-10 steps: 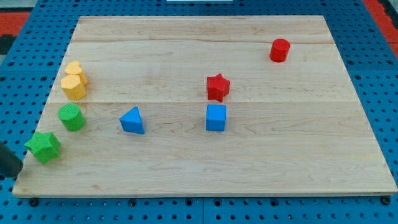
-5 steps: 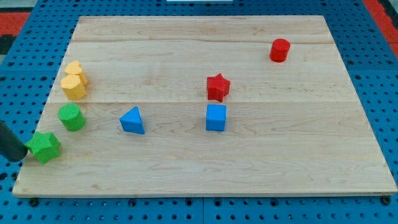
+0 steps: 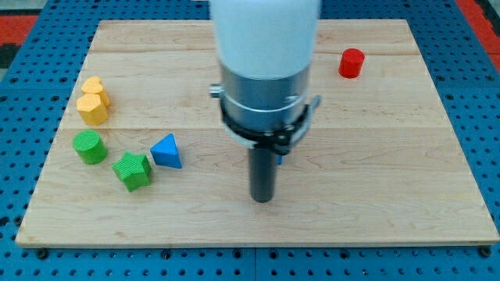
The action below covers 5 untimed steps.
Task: Move the green star diagonal bottom right to the green circle
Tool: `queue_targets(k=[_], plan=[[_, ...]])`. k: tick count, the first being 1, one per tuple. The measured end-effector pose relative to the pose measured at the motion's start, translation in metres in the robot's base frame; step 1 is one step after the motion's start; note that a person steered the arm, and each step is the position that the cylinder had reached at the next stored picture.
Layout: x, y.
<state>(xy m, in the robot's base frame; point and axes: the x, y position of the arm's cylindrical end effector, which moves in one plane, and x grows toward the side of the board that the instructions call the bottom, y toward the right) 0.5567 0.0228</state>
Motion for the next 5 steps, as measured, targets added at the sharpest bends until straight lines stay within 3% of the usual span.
queue_targets(k=[4,5], plan=[[0.0,0.062],[0.0,0.036]])
